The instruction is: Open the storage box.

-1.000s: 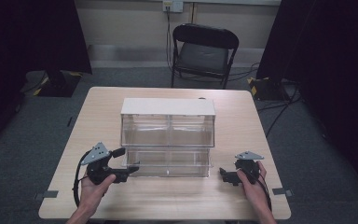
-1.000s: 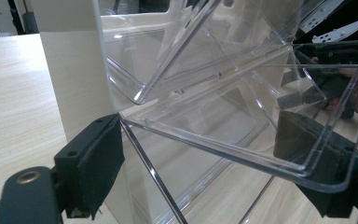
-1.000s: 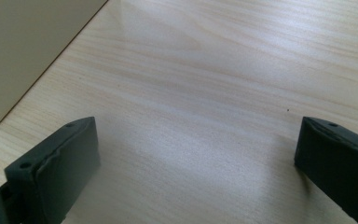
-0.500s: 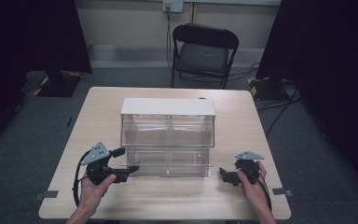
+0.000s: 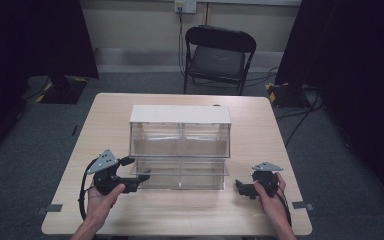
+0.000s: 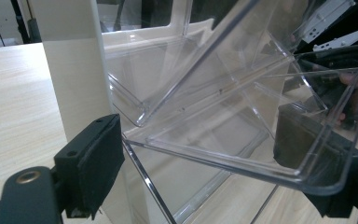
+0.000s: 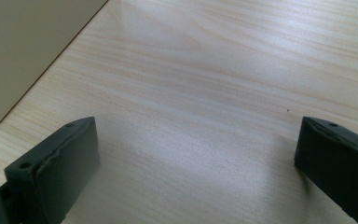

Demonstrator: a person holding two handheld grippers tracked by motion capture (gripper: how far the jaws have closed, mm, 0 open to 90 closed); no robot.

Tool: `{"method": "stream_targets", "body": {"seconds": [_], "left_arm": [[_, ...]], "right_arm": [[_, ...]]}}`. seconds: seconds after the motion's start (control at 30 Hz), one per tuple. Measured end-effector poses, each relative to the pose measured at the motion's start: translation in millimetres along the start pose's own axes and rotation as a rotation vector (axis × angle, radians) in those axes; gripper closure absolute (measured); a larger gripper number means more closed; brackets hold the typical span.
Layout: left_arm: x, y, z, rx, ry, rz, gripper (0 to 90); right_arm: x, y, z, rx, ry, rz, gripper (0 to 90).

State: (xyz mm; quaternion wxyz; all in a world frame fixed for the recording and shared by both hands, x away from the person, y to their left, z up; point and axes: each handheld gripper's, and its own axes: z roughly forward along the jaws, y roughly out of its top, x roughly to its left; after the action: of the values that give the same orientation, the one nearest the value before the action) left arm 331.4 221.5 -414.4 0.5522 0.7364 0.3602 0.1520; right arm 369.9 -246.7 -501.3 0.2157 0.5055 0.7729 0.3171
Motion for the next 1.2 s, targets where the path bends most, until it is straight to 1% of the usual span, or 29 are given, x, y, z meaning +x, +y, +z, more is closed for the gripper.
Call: {"method": "stream_targets", "body": {"seconds": [0.03, 0.13, 0.27, 0.33, 0.57, 0.67, 0.73, 0.77, 0.87, 0.97, 1.13, 1.2], "left_arm": [[-0.2, 0.8, -0.3, -0.001, 0.003, -0.002, 15.5], [-0.9, 2.7, -0.8, 0.01, 0.006, 0.015, 15.6], [0.6, 2.7, -0.4, 0.0, -0.007, -0.007, 15.4], [0.7, 3.0, 0.1, 0.003, -0.005, 0.0, 15.4], [0.3, 5.5, 1.1, -0.003, -0.004, -0.002, 15.4], [0.1, 7.9, 1.4, -0.023, -0.015, -0.004, 15.4], [-0.2, 9.5, 1.5, -0.027, -0.014, -0.006, 15.4], [-1.1, 10.2, 2.2, -0.038, -0.019, -0.017, 15.4], [-1.6, 12.3, 1.8, -0.036, -0.012, -0.01, 15.0], [-1.4, 12.8, 2.2, -0.04, -0.017, -0.013, 14.9], [-1.1, 14.5, 2.5, -0.037, -0.011, -0.005, 14.4], [-1.1, 14.9, 2.5, -0.043, -0.014, -0.014, 14.1]], "right_arm": [[-0.1, -0.1, 0.0, -0.001, 0.0, -0.002, 0.0], [-0.1, 0.0, 0.0, 0.0, 0.0, -0.001, 0.0], [-0.1, 0.0, 0.0, -0.001, 0.0, -0.001, 0.0], [-0.1, 0.0, 0.0, 0.0, 0.0, -0.001, 0.0], [0.0, 0.0, 0.0, 0.0, 0.0, -0.001, 0.0], [0.0, 0.0, 0.0, 0.0, 0.0, -0.001, 0.0], [0.0, 0.0, 0.0, 0.0, 0.0, -0.001, 0.0], [0.0, 0.0, 0.0, 0.0, 0.0, -0.001, 0.0], [0.0, 0.0, 0.0, 0.0, 0.0, -0.001, 0.0], [0.0, 0.0, 0.0, 0.0, 0.0, -0.001, 0.0], [-0.1, 0.0, 0.0, -0.001, 0.0, -0.002, 0.0], [0.0, 0.0, 0.0, 0.0, 0.0, -0.001, 0.0]]}}
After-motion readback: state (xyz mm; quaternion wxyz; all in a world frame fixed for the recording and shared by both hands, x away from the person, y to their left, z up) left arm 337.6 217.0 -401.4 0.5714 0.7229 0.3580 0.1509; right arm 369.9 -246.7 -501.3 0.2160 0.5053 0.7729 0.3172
